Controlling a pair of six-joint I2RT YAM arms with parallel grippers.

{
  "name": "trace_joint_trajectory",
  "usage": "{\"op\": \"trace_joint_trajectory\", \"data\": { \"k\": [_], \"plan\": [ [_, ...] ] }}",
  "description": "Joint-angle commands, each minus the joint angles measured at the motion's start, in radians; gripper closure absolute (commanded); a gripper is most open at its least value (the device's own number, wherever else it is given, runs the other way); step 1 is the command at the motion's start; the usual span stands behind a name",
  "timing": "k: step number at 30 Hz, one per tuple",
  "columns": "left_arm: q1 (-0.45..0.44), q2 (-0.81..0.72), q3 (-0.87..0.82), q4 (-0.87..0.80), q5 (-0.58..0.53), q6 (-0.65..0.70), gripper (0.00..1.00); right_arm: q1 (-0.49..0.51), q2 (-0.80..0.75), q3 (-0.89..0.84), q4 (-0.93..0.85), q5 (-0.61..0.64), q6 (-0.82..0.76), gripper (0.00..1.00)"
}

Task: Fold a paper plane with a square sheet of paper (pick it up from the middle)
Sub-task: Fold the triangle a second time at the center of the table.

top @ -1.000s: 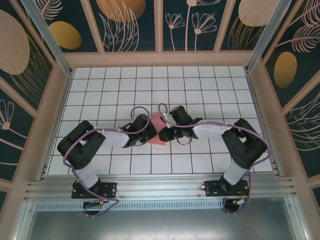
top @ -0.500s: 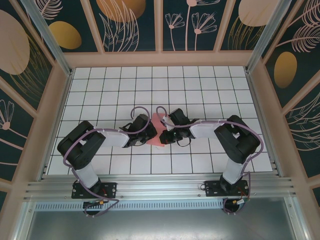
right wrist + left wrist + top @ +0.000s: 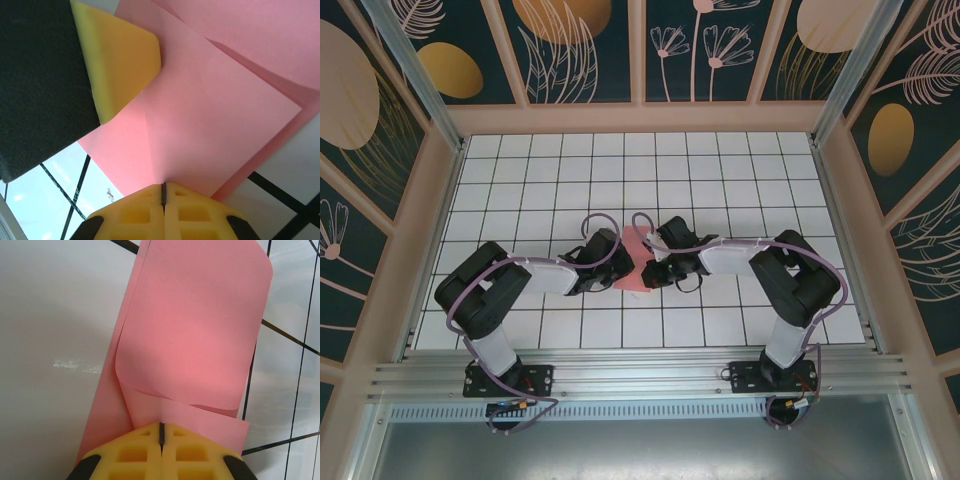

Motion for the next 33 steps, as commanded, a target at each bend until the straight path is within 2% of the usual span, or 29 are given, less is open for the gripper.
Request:
{"op": "trace_joint_trajectory", "data": {
  "k": [1,7,18,26,33],
  "plan": [
    [0.006,0.042,-0.034,-0.068,-0.016,-0.002,1.00,0.004,0.020,-0.008,-0.066,0.031,-0.012,1.00],
    [0.006,0.042,-0.032,-0.072,-0.020,-0.002,1.00,0.012,-0.003,-0.050,-0.061,0.007,-0.011,1.00],
    [0.006,0.048,-0.026,-0.075,-0.017,0.002,1.00,0.021,-0.098,0.027,-0.088,-0.047,-0.008,1.00],
    [0.006,0.052,-0.022,-0.070,-0.008,0.007,1.00,0.018,-0.007,0.052,-0.073,-0.043,-0.010,1.00],
    [0.005,0.050,-0.028,-0.073,-0.013,0.009,1.00,-0.009,0.038,-0.031,-0.048,-0.060,0.006,1.00]
  ]
}}
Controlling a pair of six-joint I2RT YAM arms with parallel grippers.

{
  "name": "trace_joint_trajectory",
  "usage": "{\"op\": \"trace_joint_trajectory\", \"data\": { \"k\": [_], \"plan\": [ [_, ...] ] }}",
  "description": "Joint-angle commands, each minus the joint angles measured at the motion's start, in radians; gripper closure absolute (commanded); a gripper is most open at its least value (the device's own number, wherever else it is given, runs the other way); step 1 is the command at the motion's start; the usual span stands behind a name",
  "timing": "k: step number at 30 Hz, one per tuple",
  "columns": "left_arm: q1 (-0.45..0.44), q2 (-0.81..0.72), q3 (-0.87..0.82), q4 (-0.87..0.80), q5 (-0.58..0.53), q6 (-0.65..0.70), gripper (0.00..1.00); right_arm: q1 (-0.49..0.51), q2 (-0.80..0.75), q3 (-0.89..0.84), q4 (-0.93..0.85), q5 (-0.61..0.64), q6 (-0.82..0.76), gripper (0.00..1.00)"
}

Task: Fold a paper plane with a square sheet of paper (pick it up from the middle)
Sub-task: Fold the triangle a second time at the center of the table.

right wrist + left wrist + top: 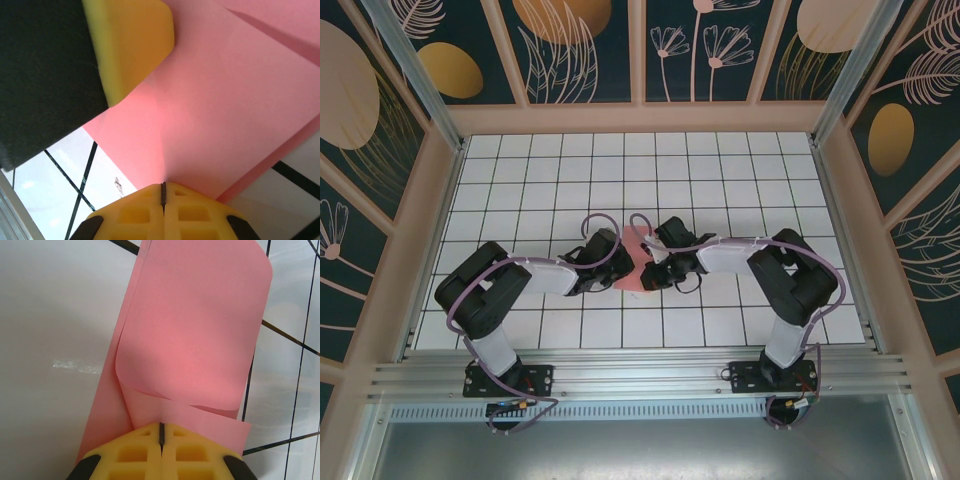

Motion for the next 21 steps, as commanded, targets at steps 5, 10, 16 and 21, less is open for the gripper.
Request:
{"op": "trace_joint_trajectory", "data": {
  "k": [5,10,16,21],
  "plan": [
    [0.006,0.053,-0.030,-0.078,-0.013,0.006,1.00,-0.023,0.004,-0.076,0.015,-0.053,0.030,1.00],
    [0.006,0.053,-0.027,-0.081,-0.014,0.008,1.00,-0.023,-0.050,-0.076,0.015,-0.080,0.031,1.00],
    [0.006,0.053,-0.024,-0.085,-0.015,0.009,1.00,-0.028,-0.054,-0.120,0.015,-0.072,0.038,1.00],
    [0.006,0.055,-0.024,-0.087,-0.016,0.009,1.00,-0.042,-0.030,-0.140,0.023,-0.071,0.043,1.00]
  ]
}}
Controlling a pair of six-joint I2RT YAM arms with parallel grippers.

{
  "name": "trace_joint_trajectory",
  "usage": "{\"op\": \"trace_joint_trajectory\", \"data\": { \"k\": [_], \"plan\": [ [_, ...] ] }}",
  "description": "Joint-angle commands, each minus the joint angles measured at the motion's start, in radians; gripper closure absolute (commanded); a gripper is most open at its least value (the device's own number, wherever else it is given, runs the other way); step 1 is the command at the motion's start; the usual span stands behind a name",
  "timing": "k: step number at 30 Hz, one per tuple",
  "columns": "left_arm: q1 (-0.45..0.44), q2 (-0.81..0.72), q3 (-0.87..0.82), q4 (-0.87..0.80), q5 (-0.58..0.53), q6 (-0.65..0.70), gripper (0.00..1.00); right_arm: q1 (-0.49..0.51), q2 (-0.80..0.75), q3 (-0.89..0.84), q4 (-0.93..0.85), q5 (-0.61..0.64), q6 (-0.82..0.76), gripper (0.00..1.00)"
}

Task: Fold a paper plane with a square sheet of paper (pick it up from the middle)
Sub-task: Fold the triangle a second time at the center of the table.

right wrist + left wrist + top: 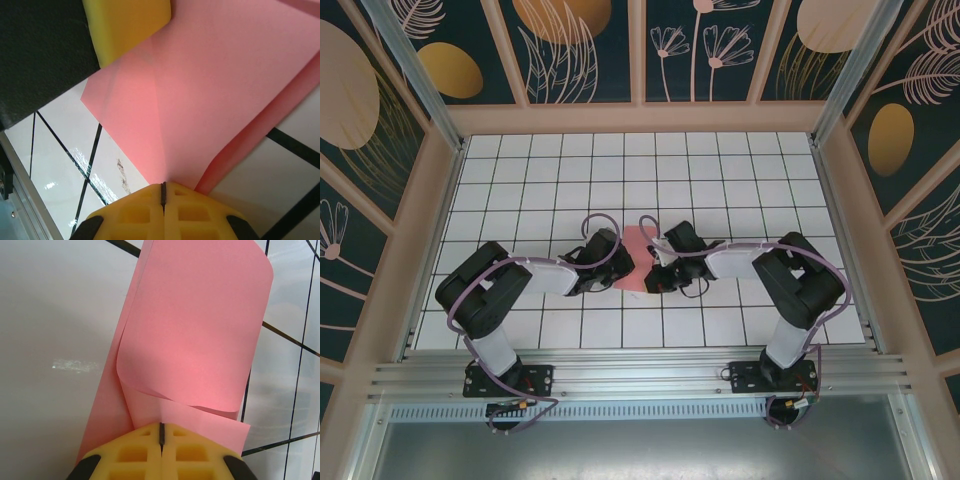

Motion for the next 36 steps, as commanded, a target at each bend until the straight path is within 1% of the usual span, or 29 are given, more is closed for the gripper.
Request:
{"op": "trace_joint_trajectory", "data": {
  "k": [1,4,6,11,17,25,29,32,36],
  "plan": [
    [0.006,0.052,-0.024,-0.093,-0.017,0.010,1.00,-0.011,0.009,-0.044,-0.084,0.009,0.014,1.00],
    [0.006,0.054,-0.025,-0.092,-0.016,0.011,1.00,-0.019,-0.021,-0.071,-0.043,-0.013,0.025,1.00],
    [0.006,0.058,-0.023,-0.090,-0.014,0.010,1.00,-0.020,-0.013,-0.058,-0.043,-0.033,0.023,1.00],
    [0.005,0.072,-0.018,-0.088,0.002,0.016,1.00,-0.021,-0.023,-0.071,-0.035,-0.030,0.038,1.00],
    [0.006,0.075,-0.036,-0.071,-0.001,0.013,1.00,-0.023,-0.061,-0.077,-0.081,0.006,0.041,1.00],
    [0.006,0.083,-0.035,-0.059,0.003,0.015,1.00,-0.025,-0.148,-0.015,-0.111,-0.006,0.040,1.00],
    [0.005,0.089,-0.030,-0.051,0.009,0.016,1.00,-0.025,-0.171,0.024,-0.077,0.009,0.066,1.00],
    [0.006,0.080,-0.029,-0.063,0.004,0.019,1.00,-0.025,-0.158,0.041,-0.029,0.016,0.090,1.00],
    [0.006,0.074,-0.030,-0.066,0.003,0.018,1.00,-0.024,-0.086,0.070,-0.006,0.005,0.104,1.00]
  ]
}}
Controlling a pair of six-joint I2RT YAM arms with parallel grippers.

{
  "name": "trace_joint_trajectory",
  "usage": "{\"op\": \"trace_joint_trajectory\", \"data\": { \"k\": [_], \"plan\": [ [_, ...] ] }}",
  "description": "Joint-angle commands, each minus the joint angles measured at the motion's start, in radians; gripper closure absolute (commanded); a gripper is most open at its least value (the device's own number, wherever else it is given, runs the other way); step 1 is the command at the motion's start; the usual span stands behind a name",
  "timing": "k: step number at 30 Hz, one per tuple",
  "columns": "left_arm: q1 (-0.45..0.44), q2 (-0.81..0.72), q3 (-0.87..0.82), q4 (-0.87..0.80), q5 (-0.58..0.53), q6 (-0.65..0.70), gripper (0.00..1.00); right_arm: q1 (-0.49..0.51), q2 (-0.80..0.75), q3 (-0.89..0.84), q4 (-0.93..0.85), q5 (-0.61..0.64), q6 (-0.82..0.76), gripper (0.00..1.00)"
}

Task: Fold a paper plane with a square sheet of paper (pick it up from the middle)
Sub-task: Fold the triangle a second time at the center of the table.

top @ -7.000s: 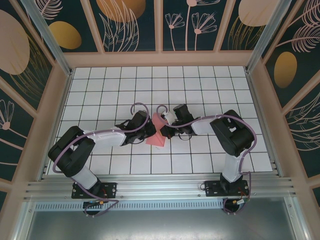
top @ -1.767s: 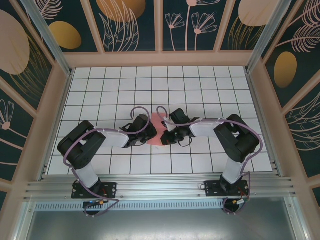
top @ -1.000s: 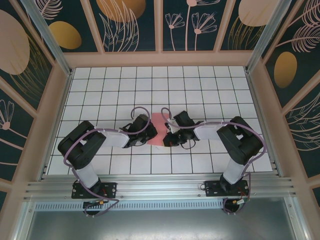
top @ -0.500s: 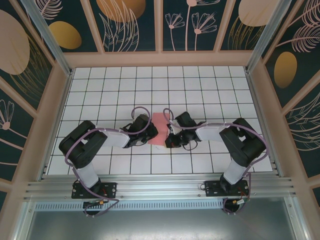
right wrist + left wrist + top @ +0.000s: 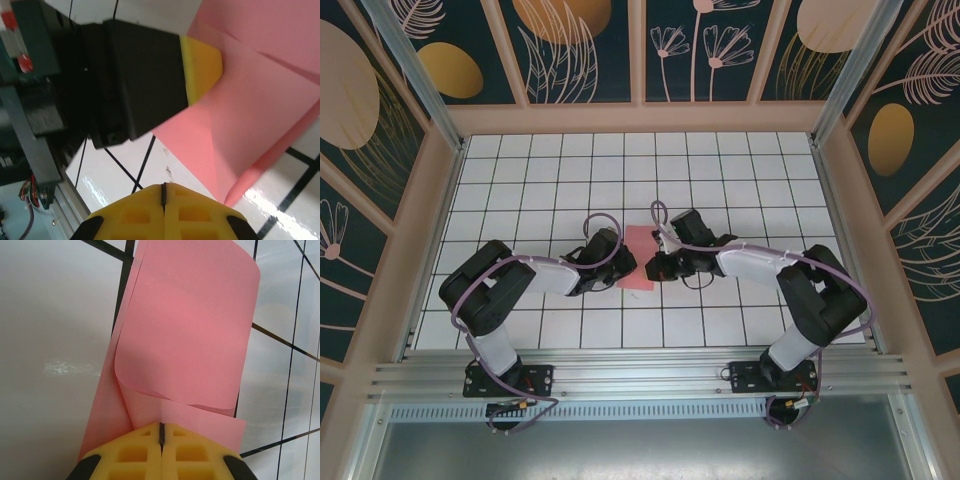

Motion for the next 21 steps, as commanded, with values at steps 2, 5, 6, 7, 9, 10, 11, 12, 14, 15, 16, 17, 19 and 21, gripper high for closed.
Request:
{"op": "trace_joint_trajectory", "data": {
  "k": [2,5,6,7,9,10,11,12,14,15,16,17,19,21],
  "plan": [
    [0.006,0.049,-0.033,-0.120,-0.013,0.019,1.00,-0.005,0.078,0.034,0.048,0.001,0.031,1.00],
    [0.006,0.051,-0.036,-0.114,-0.011,0.018,1.00,-0.007,0.132,0.038,0.048,-0.006,0.026,1.00],
    [0.005,0.056,-0.035,-0.114,-0.008,0.018,1.00,-0.007,0.145,0.038,0.045,-0.003,0.022,1.00],
    [0.005,0.057,-0.032,-0.113,-0.005,0.019,1.00,-0.009,0.158,0.033,0.046,0.007,0.021,1.00],
    [0.006,0.054,-0.031,-0.113,-0.004,0.021,1.00,-0.014,0.177,0.021,0.042,0.020,0.023,1.00],
    [0.005,0.048,-0.030,-0.112,-0.006,0.021,1.00,-0.017,0.184,0.013,0.038,0.033,0.024,1.00],
    [0.006,0.043,-0.030,-0.114,-0.010,0.024,1.00,-0.019,0.192,0.004,0.034,0.046,0.023,1.00],
    [0.006,0.037,-0.031,-0.115,-0.013,0.025,1.00,-0.023,0.200,-0.005,0.035,0.047,0.025,1.00],
    [0.006,0.019,-0.023,-0.117,-0.014,0.036,0.97,-0.026,0.217,-0.024,0.038,0.043,0.032,1.00],
    [0.006,0.009,-0.019,-0.121,-0.014,0.043,0.95,-0.026,0.219,-0.031,0.042,0.043,0.033,1.00],
    [0.007,-0.004,-0.012,-0.123,-0.012,0.050,0.91,-0.027,0.221,-0.041,0.049,0.040,0.037,1.00],
    [0.006,-0.019,-0.003,-0.123,-0.007,0.062,0.89,-0.027,0.219,-0.048,0.054,0.038,0.041,1.00],
    [0.006,-0.046,0.016,-0.128,0.005,0.083,0.84,-0.027,0.220,-0.057,0.063,0.034,0.048,1.00],
    [0.006,-0.089,0.028,-0.131,0.015,0.093,0.80,-0.028,0.224,-0.057,0.068,0.032,0.054,1.00]
  ]
}}
